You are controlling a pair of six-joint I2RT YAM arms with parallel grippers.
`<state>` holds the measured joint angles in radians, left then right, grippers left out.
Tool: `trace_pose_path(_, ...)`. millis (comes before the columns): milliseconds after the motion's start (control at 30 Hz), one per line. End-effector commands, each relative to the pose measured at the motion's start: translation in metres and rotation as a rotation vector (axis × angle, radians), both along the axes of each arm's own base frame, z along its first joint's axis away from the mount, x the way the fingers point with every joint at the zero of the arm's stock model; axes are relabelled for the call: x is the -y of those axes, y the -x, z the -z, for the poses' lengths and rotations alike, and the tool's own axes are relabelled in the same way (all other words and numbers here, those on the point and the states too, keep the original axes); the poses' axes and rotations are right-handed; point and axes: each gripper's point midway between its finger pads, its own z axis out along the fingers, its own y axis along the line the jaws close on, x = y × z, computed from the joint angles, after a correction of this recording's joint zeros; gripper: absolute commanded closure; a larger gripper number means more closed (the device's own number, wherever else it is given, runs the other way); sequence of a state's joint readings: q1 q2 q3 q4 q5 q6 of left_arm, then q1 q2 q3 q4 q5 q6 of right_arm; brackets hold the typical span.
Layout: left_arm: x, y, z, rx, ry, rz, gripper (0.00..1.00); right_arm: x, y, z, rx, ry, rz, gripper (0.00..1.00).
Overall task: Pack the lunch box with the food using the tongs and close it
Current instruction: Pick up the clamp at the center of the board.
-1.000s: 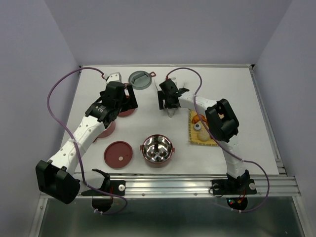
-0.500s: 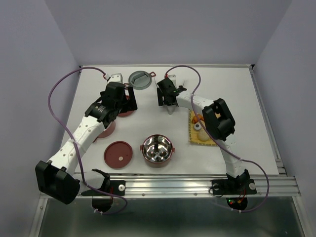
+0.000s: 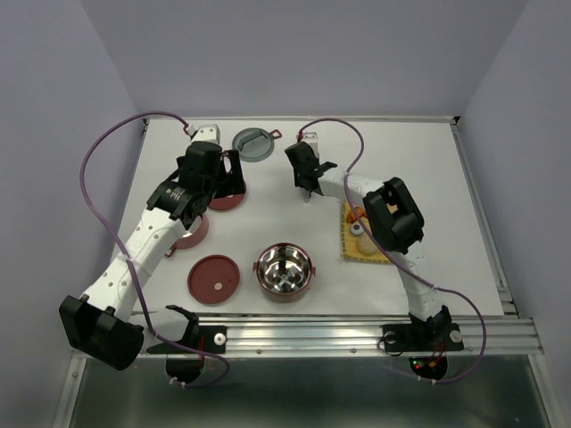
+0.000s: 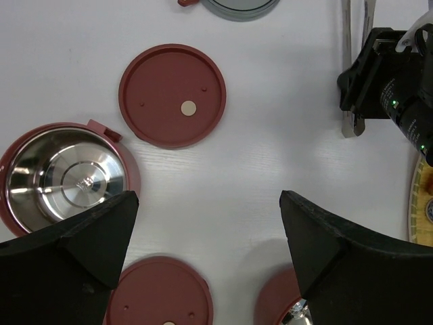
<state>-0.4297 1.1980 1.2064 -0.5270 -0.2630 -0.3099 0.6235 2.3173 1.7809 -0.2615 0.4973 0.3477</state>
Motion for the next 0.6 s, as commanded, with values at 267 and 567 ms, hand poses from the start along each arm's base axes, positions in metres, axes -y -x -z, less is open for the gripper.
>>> trace_pose_path(267,0.008,-0.009,-0.008,0.035,0.029,0.027,0.01,0.012,0.021,-0.062,0.019,-0.070,-0.057,0.77)
trace_pose_path(567,0.014,-0.016,0.005,0.017,0.025,0.045,0.01,0.080,0.064,-0.152,-0.072,-0.206,-0.029,0.84)
